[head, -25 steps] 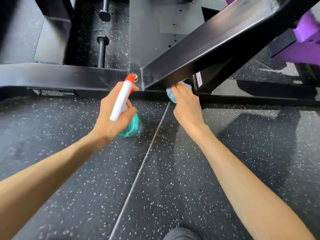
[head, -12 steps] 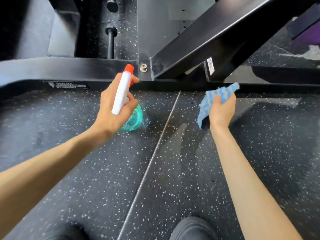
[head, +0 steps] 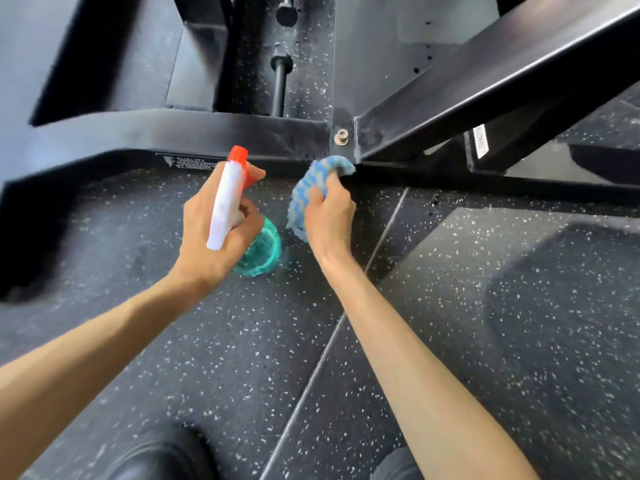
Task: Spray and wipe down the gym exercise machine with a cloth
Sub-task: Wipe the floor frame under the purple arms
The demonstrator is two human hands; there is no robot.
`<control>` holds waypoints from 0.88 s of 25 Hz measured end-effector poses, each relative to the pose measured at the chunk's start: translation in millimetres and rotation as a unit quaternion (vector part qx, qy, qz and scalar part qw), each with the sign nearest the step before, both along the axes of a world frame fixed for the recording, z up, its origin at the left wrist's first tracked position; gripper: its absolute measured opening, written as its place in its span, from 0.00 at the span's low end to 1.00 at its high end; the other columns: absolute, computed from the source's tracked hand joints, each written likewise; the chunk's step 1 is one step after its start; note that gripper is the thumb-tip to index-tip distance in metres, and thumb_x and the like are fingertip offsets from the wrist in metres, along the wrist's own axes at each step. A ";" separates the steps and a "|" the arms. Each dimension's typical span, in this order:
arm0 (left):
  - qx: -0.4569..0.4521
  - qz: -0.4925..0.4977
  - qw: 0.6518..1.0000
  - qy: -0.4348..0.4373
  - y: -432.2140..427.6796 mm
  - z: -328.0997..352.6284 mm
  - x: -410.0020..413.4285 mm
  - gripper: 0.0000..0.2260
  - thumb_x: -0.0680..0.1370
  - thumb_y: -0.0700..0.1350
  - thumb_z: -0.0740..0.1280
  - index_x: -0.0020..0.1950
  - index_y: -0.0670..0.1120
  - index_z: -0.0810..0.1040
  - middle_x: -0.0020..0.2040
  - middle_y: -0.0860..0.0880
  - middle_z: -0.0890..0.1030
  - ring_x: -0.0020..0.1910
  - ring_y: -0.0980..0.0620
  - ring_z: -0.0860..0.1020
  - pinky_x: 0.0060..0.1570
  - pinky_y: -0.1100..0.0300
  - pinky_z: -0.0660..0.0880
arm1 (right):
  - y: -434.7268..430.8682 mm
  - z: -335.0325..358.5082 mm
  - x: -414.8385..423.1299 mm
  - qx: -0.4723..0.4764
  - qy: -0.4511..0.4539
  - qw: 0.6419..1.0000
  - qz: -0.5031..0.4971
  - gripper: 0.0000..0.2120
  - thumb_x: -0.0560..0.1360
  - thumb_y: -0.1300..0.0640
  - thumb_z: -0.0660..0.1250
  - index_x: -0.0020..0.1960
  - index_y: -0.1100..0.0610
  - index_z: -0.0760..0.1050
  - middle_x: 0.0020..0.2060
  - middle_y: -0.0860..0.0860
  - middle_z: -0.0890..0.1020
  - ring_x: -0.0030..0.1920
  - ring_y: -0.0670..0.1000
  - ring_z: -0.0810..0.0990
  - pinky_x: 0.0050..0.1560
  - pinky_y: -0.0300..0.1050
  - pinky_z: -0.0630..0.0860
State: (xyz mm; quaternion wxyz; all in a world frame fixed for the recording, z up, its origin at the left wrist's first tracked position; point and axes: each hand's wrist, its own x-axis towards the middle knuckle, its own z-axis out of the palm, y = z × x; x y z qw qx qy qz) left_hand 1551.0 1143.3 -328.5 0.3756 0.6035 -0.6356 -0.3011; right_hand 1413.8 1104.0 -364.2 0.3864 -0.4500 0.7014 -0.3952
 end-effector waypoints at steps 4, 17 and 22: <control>-0.021 0.074 0.997 -0.017 6.8 -1.2 15.1 0.21 0.70 0.26 0.65 0.57 0.46 0.74 0.45 0.58 0.76 0.38 0.61 0.74 0.40 0.72 0.69 | -27.1 -3.6 23.2 -0.206 0.247 0.931 0.174 0.30 0.72 0.73 0.56 0.72 0.58 0.67 0.71 0.57 0.68 0.71 0.57 0.67 0.67 0.45 0.65; 0.004 0.046 0.997 0.054 12.0 -1.0 24.5 0.19 0.67 0.35 0.63 0.57 0.46 0.73 0.35 0.50 0.76 0.34 0.56 0.74 0.37 0.71 0.70 | -78.9 -17.8 75.9 -0.133 0.399 0.871 0.256 0.25 0.74 0.62 0.51 0.70 0.60 0.69 0.69 0.55 0.71 0.71 0.56 0.66 0.68 0.52 0.61; 0.036 0.040 0.996 0.069 12.5 0.0 27.4 0.18 0.70 0.34 0.65 0.58 0.46 0.72 0.36 0.48 0.76 0.35 0.52 0.74 0.36 0.69 0.71 | -42.9 -26.4 1.3 -0.205 0.459 0.828 0.248 0.23 0.73 0.64 0.52 0.65 0.63 0.74 0.63 0.57 0.77 0.62 0.59 0.76 0.58 0.54 0.74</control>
